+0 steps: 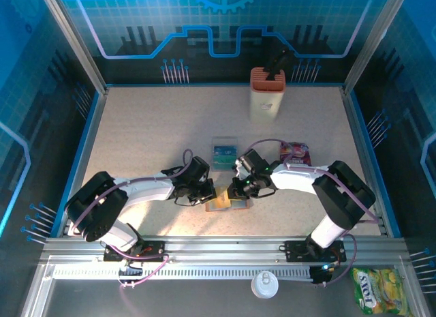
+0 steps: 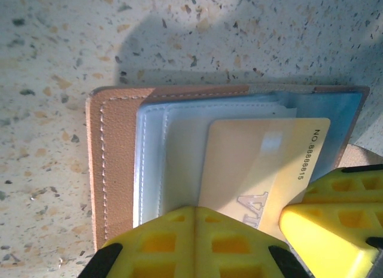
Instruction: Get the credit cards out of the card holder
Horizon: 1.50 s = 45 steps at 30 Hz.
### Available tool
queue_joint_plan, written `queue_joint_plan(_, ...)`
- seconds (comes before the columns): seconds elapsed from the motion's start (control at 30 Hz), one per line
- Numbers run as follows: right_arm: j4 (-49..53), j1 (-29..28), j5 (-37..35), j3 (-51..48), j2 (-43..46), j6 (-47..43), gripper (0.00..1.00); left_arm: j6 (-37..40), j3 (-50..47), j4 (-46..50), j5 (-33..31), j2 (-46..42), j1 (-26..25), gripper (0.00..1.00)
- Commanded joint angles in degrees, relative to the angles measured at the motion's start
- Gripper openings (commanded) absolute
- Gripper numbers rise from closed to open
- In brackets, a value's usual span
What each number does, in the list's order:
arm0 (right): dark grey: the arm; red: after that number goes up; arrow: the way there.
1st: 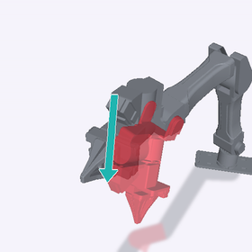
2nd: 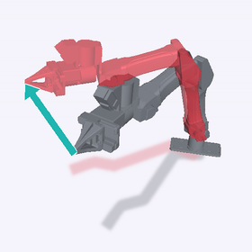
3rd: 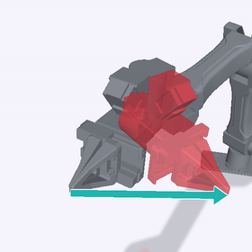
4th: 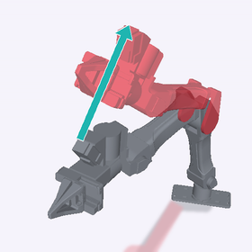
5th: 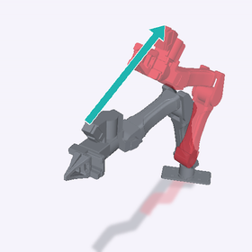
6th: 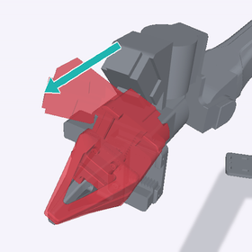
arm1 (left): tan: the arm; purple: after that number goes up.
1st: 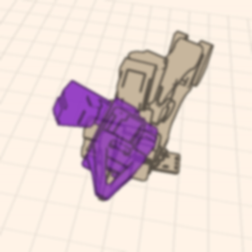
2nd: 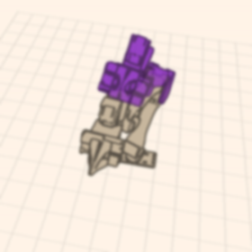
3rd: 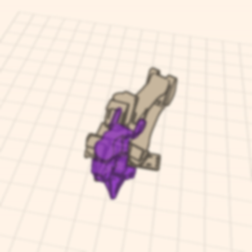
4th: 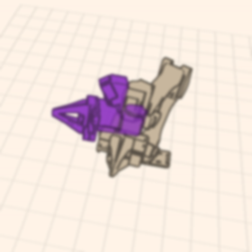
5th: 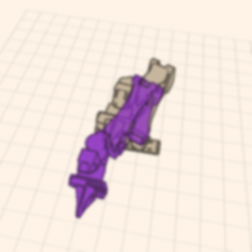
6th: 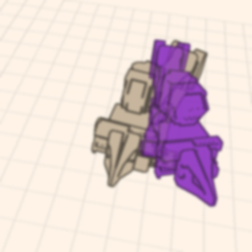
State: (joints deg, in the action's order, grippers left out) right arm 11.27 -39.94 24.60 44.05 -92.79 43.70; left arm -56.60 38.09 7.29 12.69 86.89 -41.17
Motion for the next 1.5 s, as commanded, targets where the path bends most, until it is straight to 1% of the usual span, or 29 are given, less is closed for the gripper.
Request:
queue_joint_plan(0.0,1.5,1.2,-0.1,-1.1,2.0,-0.5,0.11,0.6,-0.2,2.2,-1.1,-1.5,-0.4,0.0)
queue_joint_plan(0.1,2.8,1.9,-0.6,-1.5,3.4,-1.1,0.1,0.7,0.1,2.3,-0.9,-1.1,-0.3,0.0)
queue_joint_plan(0.33,6.5,3.6,-1.3,-1.9,6.2,-3.1,0.05,0.8,0.2,2.1,-0.9,-0.8,-0.4,0.01)
queue_joint_plan(0.6,12.2,3.8,-4.3,-0.6,8.7,-5.1,0.04,1.0,0.4,2.7,-1.0,-1.2,-0.4,0.0)
queue_joint_plan(1.07,12.6,3.4,-5.3,0.1,10.6,-3.9,0.04,0.7,-1.0,2.1,-0.9,-0.9,-0.4,0.0)
queue_joint_plan(1.47,12.0,2.4,-5.4,2.5,7.4,-4.1,0.04,0.8,-1.6,2.1,-1.3,-1.0,-0.3,0.0)
